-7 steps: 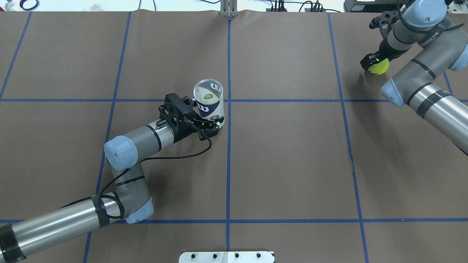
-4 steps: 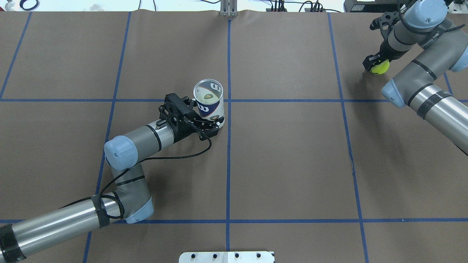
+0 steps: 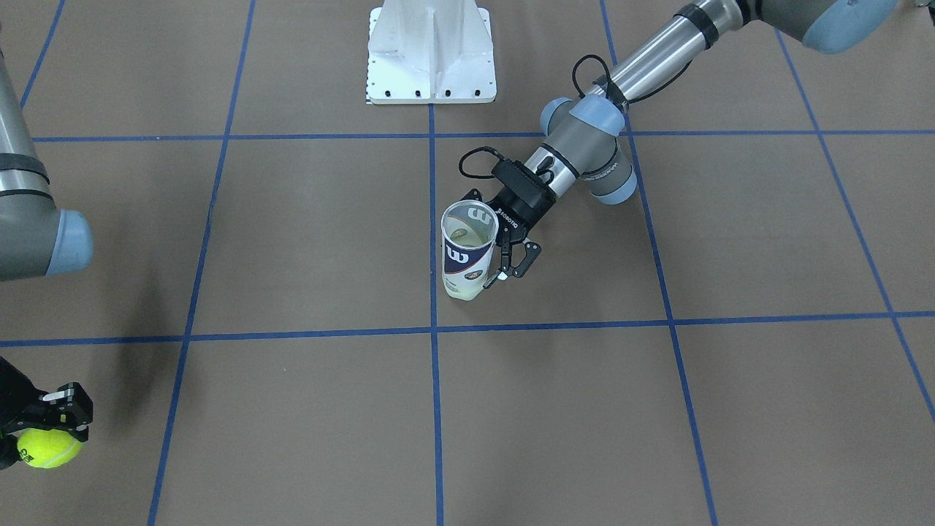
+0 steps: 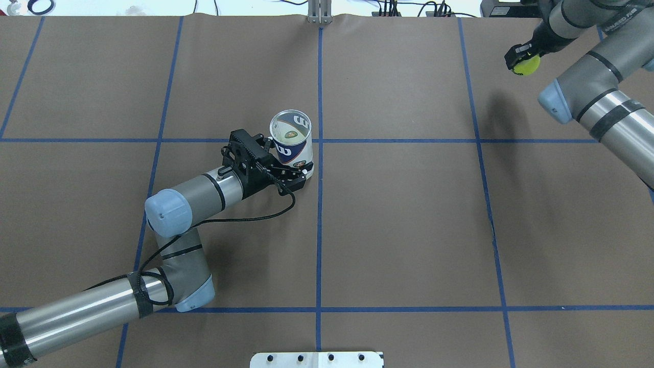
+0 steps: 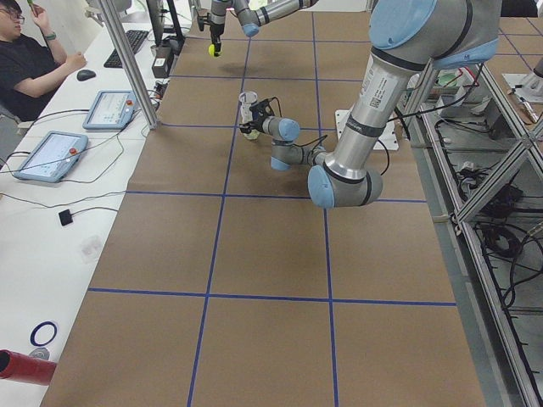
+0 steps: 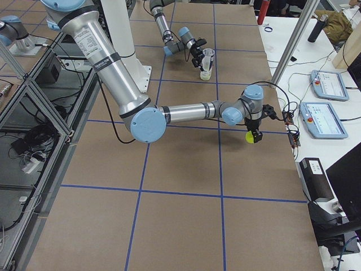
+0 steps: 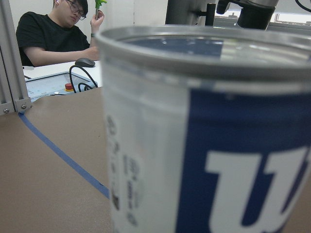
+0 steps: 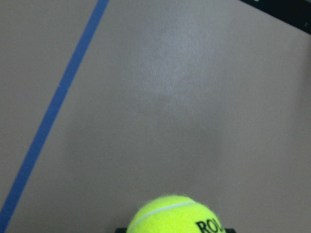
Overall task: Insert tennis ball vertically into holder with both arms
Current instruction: 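Carry the ball with the right gripper over the can's open top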
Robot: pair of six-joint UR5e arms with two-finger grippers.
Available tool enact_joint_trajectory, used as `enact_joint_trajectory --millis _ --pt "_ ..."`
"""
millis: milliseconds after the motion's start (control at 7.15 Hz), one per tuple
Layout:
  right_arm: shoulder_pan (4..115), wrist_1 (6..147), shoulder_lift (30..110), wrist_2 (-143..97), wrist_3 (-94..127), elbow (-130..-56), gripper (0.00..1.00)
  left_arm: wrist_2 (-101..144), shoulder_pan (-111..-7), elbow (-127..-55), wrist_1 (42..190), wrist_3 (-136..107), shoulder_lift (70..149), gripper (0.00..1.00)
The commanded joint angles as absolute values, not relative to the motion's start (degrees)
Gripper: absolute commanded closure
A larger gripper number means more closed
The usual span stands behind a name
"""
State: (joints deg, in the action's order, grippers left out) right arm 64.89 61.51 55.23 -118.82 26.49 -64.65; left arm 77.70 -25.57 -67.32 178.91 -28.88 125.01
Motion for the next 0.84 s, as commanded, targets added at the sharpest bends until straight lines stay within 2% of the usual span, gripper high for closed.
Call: enact_joint_trajectory --millis 0,140,699 --pt "61.21 62.13 48.46 -121.37 49.37 -71.42 1.00 77.70 -25.49 -67.33 178.95 -28.92 125.07 0.01" --pt "57.08 62.92 46.77 -121.20 58.97 -75.54 1.00 77.70 -25.40 -67.41 178.95 -28.92 125.16 0.01" --pt "50.02 71.85 34.75 -120.67 71.70 -79.09 1.00 77.78 -25.05 -67.33 178.95 -28.92 125.77 0.01"
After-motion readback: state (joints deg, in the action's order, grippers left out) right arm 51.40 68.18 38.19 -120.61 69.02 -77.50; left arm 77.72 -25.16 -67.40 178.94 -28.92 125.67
